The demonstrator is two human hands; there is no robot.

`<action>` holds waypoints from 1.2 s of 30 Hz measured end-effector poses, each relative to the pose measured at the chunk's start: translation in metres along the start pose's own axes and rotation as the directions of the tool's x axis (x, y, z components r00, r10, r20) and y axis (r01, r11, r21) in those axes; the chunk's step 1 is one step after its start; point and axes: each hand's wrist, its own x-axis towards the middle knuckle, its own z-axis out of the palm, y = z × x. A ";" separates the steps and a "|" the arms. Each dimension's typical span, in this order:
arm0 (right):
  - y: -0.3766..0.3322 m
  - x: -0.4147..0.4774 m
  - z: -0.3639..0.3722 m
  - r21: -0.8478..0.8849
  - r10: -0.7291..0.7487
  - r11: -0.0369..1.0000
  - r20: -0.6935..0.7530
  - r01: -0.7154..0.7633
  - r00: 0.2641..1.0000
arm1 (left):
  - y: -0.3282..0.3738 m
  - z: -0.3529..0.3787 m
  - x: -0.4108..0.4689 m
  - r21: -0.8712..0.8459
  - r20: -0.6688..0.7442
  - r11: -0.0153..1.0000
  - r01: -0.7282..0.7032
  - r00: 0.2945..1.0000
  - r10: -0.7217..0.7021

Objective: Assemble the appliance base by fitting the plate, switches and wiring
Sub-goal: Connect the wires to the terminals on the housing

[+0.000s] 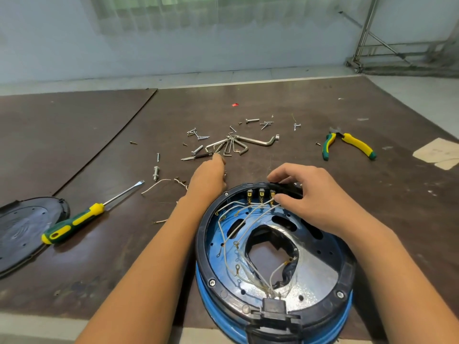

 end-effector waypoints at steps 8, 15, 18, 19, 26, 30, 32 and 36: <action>-0.002 -0.003 -0.001 0.002 -0.022 1.000 0.001 0.022 1.000 | 0.015 -0.060 -0.093 -0.452 -0.161 0.890 -0.066 0.987 -0.009; -0.005 -0.008 -0.002 -0.026 -0.042 0.999 -0.006 0.042 0.999 | 0.065 -0.043 -0.139 -0.049 -0.024 0.965 -0.259 0.966 0.258; -0.004 -0.011 -0.001 -0.033 -0.030 0.999 -0.005 0.030 1.000 | 0.061 -0.048 -0.138 -0.030 -0.049 0.963 -0.269 0.962 0.267; -0.005 -0.012 -0.001 -0.035 -0.026 0.999 -0.004 0.026 1.000 | 0.059 -0.051 -0.138 -0.076 -0.064 0.963 -0.258 0.965 0.254; -0.007 -0.016 0.001 -0.030 -0.011 0.999 0.004 0.011 1.000 | 0.057 -0.057 -0.134 -0.256 -0.121 0.936 -0.242 0.969 0.217; -0.008 -0.018 0.002 -0.019 -0.017 1.000 0.008 0.017 1.000 | 0.058 -0.049 -0.132 -0.284 -0.097 0.929 -0.239 0.971 0.220; -0.008 -0.018 0.002 -0.010 -0.020 1.000 0.011 0.020 1.000 | 0.059 -0.046 -0.132 -0.277 -0.094 0.932 -0.235 0.972 0.217; -0.008 -0.016 0.002 -0.024 -0.048 0.999 0.029 0.048 0.998 | 0.058 -0.046 -0.131 -0.293 -0.080 0.930 -0.221 0.975 0.207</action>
